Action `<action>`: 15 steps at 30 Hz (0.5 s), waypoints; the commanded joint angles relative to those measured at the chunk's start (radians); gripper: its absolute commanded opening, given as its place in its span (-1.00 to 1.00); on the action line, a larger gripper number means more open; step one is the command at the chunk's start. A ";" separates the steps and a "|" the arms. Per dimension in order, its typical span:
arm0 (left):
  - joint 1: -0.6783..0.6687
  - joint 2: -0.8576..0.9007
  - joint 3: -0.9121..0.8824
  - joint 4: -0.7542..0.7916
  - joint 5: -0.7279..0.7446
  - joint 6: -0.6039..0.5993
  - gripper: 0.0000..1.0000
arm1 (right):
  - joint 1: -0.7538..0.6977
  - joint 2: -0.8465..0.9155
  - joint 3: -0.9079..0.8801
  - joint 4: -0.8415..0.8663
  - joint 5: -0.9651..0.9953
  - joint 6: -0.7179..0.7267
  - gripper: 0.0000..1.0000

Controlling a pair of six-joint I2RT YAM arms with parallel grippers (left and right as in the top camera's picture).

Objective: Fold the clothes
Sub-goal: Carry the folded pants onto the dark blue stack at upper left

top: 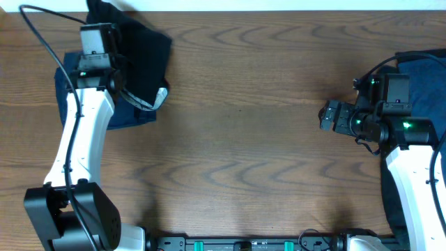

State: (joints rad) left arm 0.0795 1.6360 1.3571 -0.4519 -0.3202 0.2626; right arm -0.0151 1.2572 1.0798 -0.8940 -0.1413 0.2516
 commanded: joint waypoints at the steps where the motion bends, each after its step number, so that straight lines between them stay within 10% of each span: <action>1: 0.037 -0.065 0.055 0.017 -0.025 -0.032 -0.88 | -0.004 0.000 0.003 0.000 0.003 -0.014 0.98; 15: 0.160 -0.062 0.051 -0.012 0.045 -0.110 -0.88 | -0.004 0.000 0.003 0.000 0.003 -0.013 0.99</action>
State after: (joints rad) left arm 0.2180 1.6032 1.3582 -0.4694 -0.2882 0.1799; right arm -0.0151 1.2572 1.0798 -0.8940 -0.1410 0.2516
